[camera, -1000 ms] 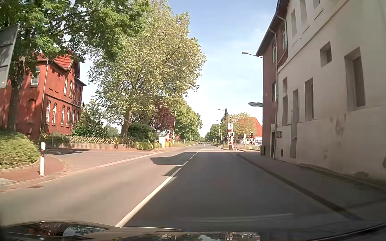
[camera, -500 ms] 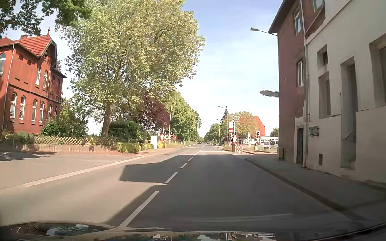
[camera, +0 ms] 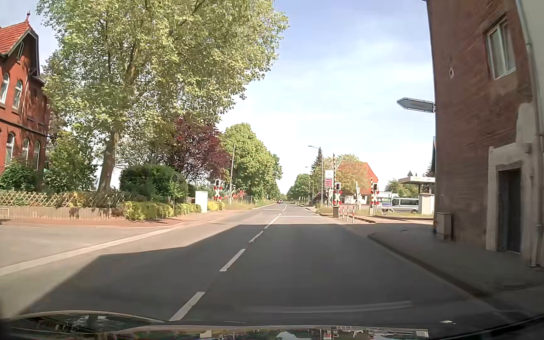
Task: Follow the waypoints while adhering to traffic rules and regulations
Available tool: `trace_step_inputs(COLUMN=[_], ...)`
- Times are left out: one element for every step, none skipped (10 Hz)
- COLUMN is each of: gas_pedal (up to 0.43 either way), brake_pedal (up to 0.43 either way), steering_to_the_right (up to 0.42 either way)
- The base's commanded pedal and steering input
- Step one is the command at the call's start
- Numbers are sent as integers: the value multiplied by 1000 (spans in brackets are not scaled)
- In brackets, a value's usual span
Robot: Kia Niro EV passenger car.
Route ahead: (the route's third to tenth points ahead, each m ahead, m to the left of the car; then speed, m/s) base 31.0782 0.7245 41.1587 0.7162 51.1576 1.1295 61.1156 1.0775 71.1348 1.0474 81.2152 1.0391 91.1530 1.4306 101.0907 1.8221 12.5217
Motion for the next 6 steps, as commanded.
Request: trace_step_inputs(gas_pedal=[20, 20, 20, 20, 28, 28], brake_pedal=[0, 0, 0, 0, 0, 0], steering_to_the_right=[2, 2, 2, 2, 2, 1])
